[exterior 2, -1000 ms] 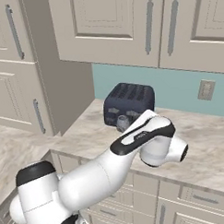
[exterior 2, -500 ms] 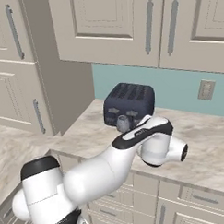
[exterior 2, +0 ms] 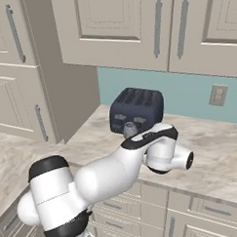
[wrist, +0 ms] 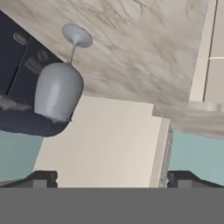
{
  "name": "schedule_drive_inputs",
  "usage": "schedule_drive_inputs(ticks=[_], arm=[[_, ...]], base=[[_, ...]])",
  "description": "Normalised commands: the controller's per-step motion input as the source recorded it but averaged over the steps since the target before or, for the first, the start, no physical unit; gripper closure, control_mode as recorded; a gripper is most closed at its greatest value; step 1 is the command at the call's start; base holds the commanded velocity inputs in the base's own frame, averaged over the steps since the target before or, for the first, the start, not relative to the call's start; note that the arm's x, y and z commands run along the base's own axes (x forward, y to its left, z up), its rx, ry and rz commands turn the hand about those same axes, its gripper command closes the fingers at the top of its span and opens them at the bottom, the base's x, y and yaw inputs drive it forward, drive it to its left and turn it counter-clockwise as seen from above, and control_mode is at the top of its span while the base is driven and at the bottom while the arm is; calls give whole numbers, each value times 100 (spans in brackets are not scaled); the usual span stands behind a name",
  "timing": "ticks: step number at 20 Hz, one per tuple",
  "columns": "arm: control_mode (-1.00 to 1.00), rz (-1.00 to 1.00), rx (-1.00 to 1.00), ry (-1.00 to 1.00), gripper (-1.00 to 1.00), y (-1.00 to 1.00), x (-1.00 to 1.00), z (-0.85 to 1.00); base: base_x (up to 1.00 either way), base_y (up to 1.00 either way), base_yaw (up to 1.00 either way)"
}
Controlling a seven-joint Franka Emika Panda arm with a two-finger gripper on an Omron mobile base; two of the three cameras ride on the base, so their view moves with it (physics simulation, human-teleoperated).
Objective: Retrieve the wine glasses from the counter and place one next to each plate.
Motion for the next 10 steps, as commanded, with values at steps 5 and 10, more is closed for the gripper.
schedule_drive_inputs(ticks=[5,10], arm=[[-100,1,0,9,-100,5,42,-42],[-100,4,0,4,-100,0,29,-32]], base=[[0,0,0],[0,0,0]])
